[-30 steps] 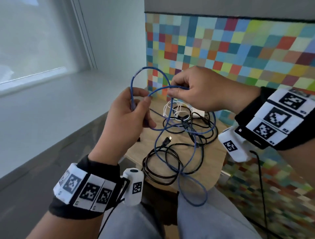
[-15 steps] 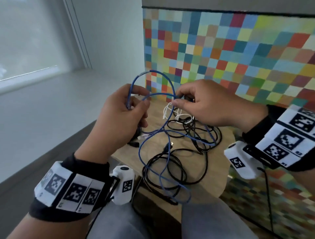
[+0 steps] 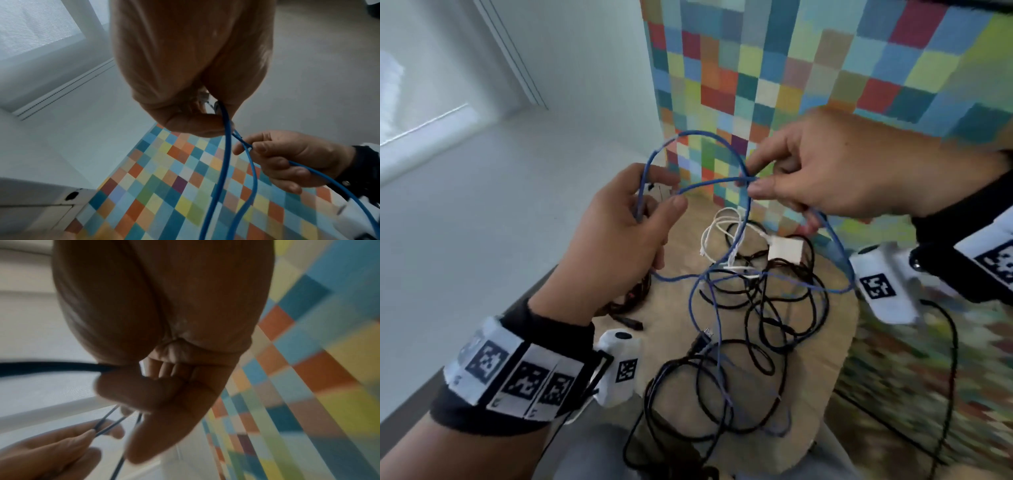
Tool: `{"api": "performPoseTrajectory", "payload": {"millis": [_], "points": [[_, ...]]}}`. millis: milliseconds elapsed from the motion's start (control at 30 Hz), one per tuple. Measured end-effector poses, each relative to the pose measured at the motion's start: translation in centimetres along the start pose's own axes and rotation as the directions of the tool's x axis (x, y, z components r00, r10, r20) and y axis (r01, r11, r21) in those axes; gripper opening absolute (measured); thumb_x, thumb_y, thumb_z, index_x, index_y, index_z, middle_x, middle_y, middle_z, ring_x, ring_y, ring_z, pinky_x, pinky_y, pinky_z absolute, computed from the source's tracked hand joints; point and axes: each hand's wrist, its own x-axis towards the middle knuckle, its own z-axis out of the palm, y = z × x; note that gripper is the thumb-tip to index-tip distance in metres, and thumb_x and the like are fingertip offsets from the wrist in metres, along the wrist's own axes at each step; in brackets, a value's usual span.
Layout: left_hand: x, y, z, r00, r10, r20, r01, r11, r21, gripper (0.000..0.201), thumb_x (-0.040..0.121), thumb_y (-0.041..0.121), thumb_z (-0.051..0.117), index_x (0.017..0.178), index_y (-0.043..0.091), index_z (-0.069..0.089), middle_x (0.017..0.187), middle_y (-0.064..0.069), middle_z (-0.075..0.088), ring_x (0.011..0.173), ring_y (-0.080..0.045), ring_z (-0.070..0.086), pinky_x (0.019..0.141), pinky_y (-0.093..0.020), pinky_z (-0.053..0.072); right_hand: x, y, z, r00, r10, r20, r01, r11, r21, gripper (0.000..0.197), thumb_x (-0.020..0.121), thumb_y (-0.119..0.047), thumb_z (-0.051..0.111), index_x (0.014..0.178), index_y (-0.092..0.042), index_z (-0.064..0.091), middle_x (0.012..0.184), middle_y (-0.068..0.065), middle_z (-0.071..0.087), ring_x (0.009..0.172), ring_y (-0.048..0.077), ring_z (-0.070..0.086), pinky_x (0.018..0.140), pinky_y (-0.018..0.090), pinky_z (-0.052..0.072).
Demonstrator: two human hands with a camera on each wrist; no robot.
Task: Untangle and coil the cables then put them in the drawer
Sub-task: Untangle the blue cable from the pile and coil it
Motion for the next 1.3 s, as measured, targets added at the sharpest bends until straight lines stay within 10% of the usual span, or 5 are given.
{"api": "performPoseTrajectory", "payload": {"millis": [267,467,700,967,1300], "points": [[3.9,2.5,-3.1,0.994,-0.011,-0.112,0.008,1.000,-0.030,0.016,0.107,0.028,0.052,0.105,0.034,0.067,0.060,-0.004,0.044,0.048,-0.024,0.040,0.042,-0.039,0.036,7.6,-5.9,-5.6,0.992,-0.031,0.123,0.045,0.993,-0.113,0.019,0.105,-0.018,0.061,0.120,-0.026,0.071,0.068,0.010,0.069,0.056,0.025,0.073,0.071,0.042,0.062],[3.1,0.3,-4.1,0.976,0.090,-0.200,-0.086,0.996,0.027,0.022,0.101,0.019,0.061,0.113,0.032,0.074,0.063,0.006,0.047,0.044,-0.018,0.048,0.048,-0.026,0.041,7.5,-5.4,-2.6,0.994,-0.108,-0.023,0.104,0.985,-0.141,0.017,0.105,-0.016,0.061,0.105,-0.025,0.076,0.079,0.010,0.061,0.044,0.017,0.047,0.040,0.028,0.043],[-5.2,0.6,-4.9,0.911,0.287,-0.295,-0.229,0.949,0.216,0.026,0.088,0.025,0.072,0.107,0.042,0.073,0.086,0.014,0.065,0.064,-0.012,0.060,0.068,-0.029,0.050,-2.8,-4.3,1.8,0.886,-0.207,-0.415,0.220,0.975,-0.016,0.016,0.103,-0.030,0.064,0.097,-0.031,0.079,0.081,0.005,0.074,0.061,0.020,0.047,0.043,0.026,0.038],[-14.6,2.7,-2.4,0.801,0.378,-0.465,-0.322,0.926,0.198,0.012,0.099,0.031,0.066,0.101,0.032,0.078,0.099,0.016,0.074,0.096,-0.001,0.068,0.088,-0.028,0.054,-13.2,-4.2,7.8,0.903,-0.225,-0.365,0.344,0.889,0.303,0.018,0.105,-0.007,0.058,0.102,-0.018,0.072,0.077,0.009,0.067,0.043,0.023,0.056,0.047,0.037,0.050],[-17.5,-0.6,-1.4,0.806,0.138,-0.575,-0.255,0.958,-0.127,0.019,0.104,0.021,0.058,0.090,0.026,0.071,0.071,-0.003,0.055,0.056,-0.021,0.041,0.057,-0.037,0.034,-15.8,3.4,11.3,0.901,-0.043,-0.431,0.313,0.752,0.580,0.013,0.087,-0.019,0.075,0.098,-0.015,0.080,0.077,0.026,0.061,0.043,0.009,0.039,0.040,0.020,0.035]]}}
